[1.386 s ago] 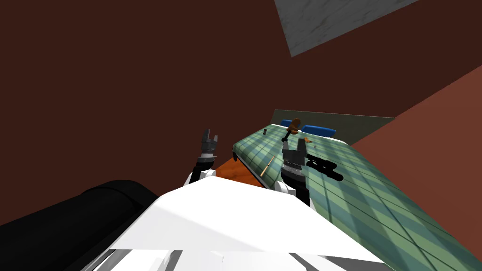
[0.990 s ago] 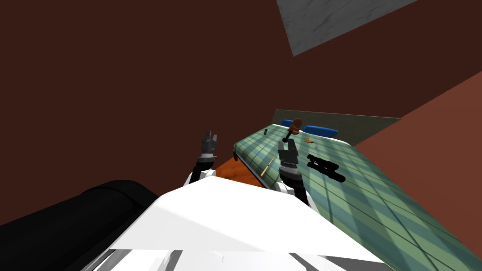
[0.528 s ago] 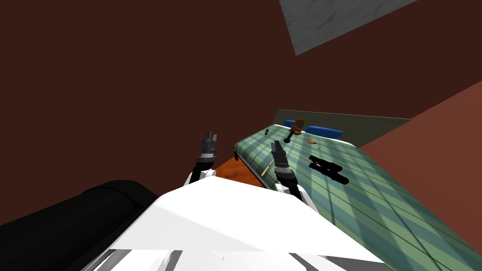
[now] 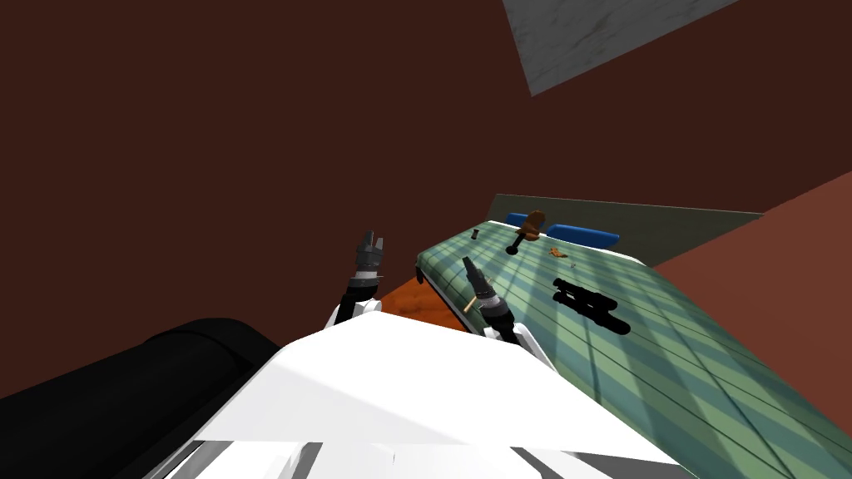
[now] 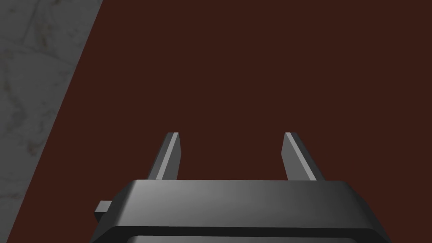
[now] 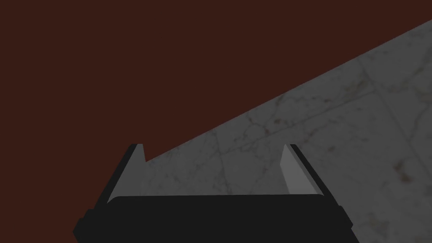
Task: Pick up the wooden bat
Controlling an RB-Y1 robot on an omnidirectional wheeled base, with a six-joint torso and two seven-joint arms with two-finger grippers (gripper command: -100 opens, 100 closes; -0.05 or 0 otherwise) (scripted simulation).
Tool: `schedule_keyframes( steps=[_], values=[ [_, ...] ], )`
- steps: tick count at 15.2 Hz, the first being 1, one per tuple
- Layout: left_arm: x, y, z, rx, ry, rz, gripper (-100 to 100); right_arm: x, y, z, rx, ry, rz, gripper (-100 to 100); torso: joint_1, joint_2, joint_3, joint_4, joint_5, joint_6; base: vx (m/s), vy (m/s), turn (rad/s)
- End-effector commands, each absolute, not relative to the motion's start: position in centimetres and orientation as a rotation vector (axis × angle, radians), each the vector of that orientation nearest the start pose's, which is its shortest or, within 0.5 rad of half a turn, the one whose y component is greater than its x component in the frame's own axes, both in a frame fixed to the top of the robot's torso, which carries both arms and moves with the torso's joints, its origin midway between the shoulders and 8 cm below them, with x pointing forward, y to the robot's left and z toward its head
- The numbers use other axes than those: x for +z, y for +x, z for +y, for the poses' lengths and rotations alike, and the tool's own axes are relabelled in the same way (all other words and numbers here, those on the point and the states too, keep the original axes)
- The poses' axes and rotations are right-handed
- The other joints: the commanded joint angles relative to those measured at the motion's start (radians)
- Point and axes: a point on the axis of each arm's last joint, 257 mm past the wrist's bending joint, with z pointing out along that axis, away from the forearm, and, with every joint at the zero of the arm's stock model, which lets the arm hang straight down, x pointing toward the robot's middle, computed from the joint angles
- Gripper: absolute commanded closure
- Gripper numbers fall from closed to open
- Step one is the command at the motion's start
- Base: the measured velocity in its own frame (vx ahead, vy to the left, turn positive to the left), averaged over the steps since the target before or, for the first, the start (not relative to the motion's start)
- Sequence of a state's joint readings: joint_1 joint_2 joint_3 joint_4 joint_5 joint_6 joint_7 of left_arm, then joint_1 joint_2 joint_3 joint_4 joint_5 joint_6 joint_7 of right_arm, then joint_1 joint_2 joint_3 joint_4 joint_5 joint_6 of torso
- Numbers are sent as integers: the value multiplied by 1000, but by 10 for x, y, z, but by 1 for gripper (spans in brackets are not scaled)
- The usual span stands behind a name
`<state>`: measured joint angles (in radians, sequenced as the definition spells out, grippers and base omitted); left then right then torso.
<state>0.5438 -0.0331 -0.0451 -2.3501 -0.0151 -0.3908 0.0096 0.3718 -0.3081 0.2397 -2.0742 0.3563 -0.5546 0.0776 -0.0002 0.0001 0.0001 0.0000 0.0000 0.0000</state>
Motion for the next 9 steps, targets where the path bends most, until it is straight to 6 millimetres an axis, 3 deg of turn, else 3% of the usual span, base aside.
schedule_keyframes(
  steps=[1, 2, 3, 5, 6, 8, 9],
  values=[
    [21, 347, 272, -1311, -746, 643, 0, -78, 365, -106, 1222, 63, 1181, -100, 0, 0, 0, 0, 0, 0, 0, 2, 69],
    [21, 347, 272, -1311, -746, 643, 0, -79, 364, -104, 1210, 46, 1187, -100, 0, 0, 0, 0, 0, 0, 1, 1, 84],
    [21, 347, 272, -1311, -746, 643, 0, -96, 362, -94, 1198, -7, 1238, -100, 0, 0, 0, 0, 0, 0, 2, 2, 119],
    [21, 347, 272, -1311, -746, 643, 0, -99, 361, -90, 1178, -35, 1248, -100, 0, 0, 0, 0, 0, 0, 3, 0, 58],
    [21, 347, 272, -1311, -746, 643, 0, -118, 358, -80, 1160, -97, 1300, -100, 0, 0, 0, 0, 0, 0, 4, 2, 82],
    [21, 347, 272, -1311, -746, 643, 0, -121, 357, -78, 1144, -119, 1307, -100, 0, -1, 0, 0, 0, 0, 5, -1, 59],
    [21, 347, 272, -1311, -746, 643, 0, -142, 352, -69, 1121, -189, 1360, -100, 0, -1, 0, 0, 0, 0, 6, 0, 82]
  ],
)
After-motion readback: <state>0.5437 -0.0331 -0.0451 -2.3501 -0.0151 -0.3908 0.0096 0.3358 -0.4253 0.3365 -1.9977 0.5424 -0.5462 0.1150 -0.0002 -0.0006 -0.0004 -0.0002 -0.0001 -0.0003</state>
